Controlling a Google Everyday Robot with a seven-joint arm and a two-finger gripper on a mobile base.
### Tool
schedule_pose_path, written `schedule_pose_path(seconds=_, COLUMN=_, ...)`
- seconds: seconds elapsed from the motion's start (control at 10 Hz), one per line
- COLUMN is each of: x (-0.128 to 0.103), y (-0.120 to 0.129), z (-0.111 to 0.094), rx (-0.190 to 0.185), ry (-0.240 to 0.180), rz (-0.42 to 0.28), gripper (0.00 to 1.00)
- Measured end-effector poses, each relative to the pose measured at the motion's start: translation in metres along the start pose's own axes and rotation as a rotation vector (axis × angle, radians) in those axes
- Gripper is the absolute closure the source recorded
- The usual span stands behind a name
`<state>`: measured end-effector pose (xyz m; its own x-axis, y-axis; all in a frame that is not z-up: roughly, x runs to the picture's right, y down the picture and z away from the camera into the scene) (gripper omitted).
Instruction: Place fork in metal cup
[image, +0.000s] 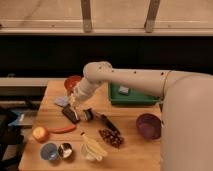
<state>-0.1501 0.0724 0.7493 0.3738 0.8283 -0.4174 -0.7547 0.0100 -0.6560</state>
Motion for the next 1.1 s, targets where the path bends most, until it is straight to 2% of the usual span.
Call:
schedule_pose_path(seconds=0.2, x=0.013, y=0.007, z=0.007, rx=-0.019, ry=0.006, rz=-0.005, gripper=1.00)
schedule_pose_path(seconds=0.3, x=0.027, y=0.017, z=0.012, rx=-0.034, ry=0.000, rz=-0.003, gripper=1.00)
schedule_pose_path(seconds=0.7, x=0.070, y=0.059, z=0.026, rx=-0.096, ry=-0.049, rz=0.005, gripper=1.00)
schedule_pose_path(seconds=0.9, x=0.077, y=0.074, z=0.033, rx=-0.108, ry=-0.060, rz=-0.002, gripper=1.00)
schedule_pose_path(seconds=1.1, x=0.083, y=0.087, z=0.045, rx=-0.123, ry=-0.054, rz=-0.008, gripper=1.00)
